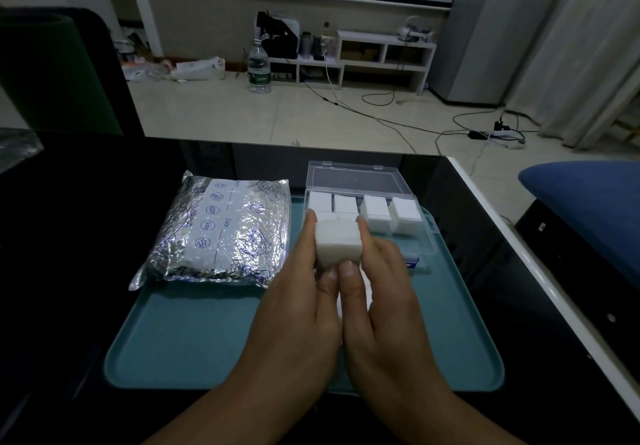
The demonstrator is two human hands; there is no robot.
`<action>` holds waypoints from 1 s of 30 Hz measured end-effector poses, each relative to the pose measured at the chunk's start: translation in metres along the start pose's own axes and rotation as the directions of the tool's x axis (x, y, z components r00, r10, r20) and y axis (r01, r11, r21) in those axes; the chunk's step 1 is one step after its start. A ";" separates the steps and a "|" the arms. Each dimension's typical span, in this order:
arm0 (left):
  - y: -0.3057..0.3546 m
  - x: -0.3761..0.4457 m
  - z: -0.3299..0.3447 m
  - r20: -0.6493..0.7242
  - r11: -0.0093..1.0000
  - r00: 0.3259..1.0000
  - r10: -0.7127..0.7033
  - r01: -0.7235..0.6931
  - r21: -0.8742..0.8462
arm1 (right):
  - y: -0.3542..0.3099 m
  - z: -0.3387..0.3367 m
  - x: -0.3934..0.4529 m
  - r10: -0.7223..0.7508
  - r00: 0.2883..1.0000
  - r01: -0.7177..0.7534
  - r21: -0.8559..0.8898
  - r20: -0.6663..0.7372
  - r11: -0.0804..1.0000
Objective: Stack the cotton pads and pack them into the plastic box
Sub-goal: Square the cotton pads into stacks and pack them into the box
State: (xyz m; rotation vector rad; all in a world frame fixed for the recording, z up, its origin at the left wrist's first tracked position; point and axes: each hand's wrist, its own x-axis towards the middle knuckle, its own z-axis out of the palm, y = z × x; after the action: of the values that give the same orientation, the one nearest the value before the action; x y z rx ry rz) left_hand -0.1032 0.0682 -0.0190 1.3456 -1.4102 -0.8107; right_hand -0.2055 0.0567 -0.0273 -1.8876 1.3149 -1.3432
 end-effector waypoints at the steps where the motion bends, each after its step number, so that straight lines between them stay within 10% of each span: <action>1: 0.001 0.000 0.000 -0.003 1.000 1.000 0.008 -0.008 -0.003 | -0.001 0.000 0.000 0.007 1.000 -0.007 0.004 0.005 1.000; 14: 0.005 0.011 -0.004 -0.096 0.976 0.993 -0.064 0.043 -0.212 | -0.010 -0.017 0.014 0.272 0.962 -0.250 0.442 0.013 0.861; 26: 0.000 0.021 0.002 -0.026 0.946 0.991 -0.131 0.117 -0.302 | 0.002 -0.041 0.037 0.449 0.857 -0.515 0.400 0.254 0.758; 30: 0.004 0.045 0.014 0.053 0.999 0.998 -0.028 0.027 0.035 | 0.014 -0.066 0.070 0.527 0.812 -0.583 0.307 0.251 0.752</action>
State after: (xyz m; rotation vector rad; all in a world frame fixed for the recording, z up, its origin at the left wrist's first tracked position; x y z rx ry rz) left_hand -0.1130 0.0231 -0.0099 1.3811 -1.4554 -0.8495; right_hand -0.2670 -0.0019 0.0203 -1.1729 1.2934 -1.0155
